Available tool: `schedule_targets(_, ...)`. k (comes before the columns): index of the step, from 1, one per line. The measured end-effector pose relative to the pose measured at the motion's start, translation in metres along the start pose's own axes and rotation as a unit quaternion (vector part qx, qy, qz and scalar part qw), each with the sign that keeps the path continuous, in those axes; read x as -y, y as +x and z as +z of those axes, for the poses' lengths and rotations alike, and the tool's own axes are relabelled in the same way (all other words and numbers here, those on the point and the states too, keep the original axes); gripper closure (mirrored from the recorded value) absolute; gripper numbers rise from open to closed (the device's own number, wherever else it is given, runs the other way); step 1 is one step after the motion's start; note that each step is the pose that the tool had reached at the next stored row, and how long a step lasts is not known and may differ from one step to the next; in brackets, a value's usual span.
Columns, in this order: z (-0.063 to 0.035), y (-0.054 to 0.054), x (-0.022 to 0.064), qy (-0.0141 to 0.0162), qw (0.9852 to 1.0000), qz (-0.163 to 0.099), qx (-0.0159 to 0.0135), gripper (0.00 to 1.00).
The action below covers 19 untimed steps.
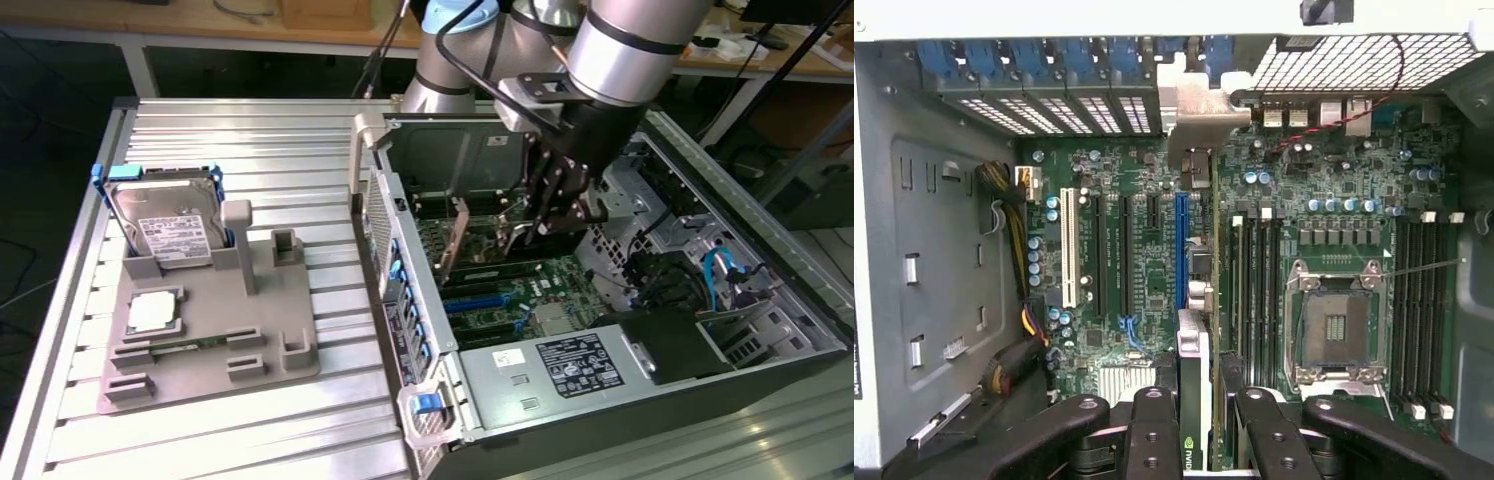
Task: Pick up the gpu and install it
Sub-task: 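Insert the gpu into the slot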
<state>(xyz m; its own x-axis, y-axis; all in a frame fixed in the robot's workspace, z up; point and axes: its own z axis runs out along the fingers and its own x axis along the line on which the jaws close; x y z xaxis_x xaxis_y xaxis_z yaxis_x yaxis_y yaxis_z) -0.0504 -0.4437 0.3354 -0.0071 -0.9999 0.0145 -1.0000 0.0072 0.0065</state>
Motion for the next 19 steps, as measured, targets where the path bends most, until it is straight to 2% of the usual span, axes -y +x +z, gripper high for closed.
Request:
schedule_targets(8,0.0050,0.011,-0.0024,-0.0001,1.0000,0.000,-0.0001,0.73)
schedule_targets(13,0.0135,0.012,-0.0107,0.0000,1.0000,0.000,0.0000,0.73)
schedule_targets(19,0.0208,0.012,-0.0142,0.0000,1.0000,0.000,0.0000,0.73)
